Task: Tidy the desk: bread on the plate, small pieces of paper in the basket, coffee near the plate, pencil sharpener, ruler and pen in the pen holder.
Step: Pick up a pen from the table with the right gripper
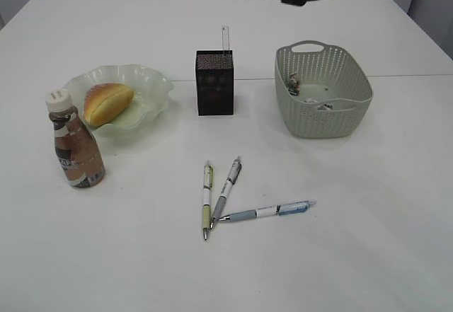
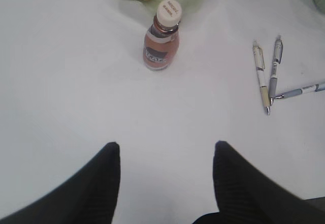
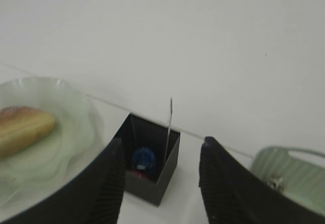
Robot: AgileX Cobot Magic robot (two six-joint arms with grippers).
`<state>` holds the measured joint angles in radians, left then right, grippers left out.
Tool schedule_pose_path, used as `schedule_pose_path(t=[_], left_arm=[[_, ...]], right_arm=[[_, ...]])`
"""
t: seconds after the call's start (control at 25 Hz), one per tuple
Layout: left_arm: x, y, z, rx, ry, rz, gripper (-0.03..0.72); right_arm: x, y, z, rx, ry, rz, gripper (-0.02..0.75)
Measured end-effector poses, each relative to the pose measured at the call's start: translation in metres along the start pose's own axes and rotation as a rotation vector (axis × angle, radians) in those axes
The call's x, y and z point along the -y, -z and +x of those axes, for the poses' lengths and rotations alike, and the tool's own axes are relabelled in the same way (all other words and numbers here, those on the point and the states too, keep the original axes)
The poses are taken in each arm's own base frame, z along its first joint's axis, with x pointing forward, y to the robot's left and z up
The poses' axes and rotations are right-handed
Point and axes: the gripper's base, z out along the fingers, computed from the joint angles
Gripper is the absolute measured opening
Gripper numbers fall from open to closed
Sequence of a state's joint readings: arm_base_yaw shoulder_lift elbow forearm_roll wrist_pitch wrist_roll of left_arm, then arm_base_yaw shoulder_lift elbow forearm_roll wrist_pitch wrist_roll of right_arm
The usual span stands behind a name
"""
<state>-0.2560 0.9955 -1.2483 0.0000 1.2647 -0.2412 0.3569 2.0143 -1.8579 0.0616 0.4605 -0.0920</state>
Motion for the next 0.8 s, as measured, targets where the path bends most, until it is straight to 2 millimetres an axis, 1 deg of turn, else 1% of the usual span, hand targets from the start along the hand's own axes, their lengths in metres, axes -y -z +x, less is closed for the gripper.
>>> schedule_pose_path(t=[0.04,0.16,0.28,0.44,0.52,0.6,0.8], left_arm=[[0.0,0.0,0.0,0.0,0.0,0.0,0.424],[0.0,0.0,0.0,0.0,0.0,0.0,0.424],[0.0,0.0,0.0,0.0,0.0,0.0,0.424],[0.0,0.0,0.0,0.0,0.0,0.0,0.424],[0.0,0.0,0.0,0.0,0.0,0.0,0.424],[0.0,0.0,0.0,0.0,0.0,0.0,0.424],[0.0,0.0,0.0,0.0,-0.032,0.0,0.424]], right_arm=[[-0.001,0.013,-0.002,-0.049,-0.012,-0.008,0.382],[-0.005,0.059,-0.012,-0.165,-0.066,-0.045,0.382],[-0.012,0.097,-0.019,-0.235,-0.114,-0.104,0.382],[-0.018,0.134,-0.022,-0.313,-0.141,-0.164,0.382],[-0.019,0.144,-0.019,-0.363,-0.137,-0.174,0.382],[-0.021,0.15,-0.014,-0.433,-0.136,-0.183,0.382],[-0.021,0.151,-0.012,-0.469,-0.178,-0.176,0.382]])
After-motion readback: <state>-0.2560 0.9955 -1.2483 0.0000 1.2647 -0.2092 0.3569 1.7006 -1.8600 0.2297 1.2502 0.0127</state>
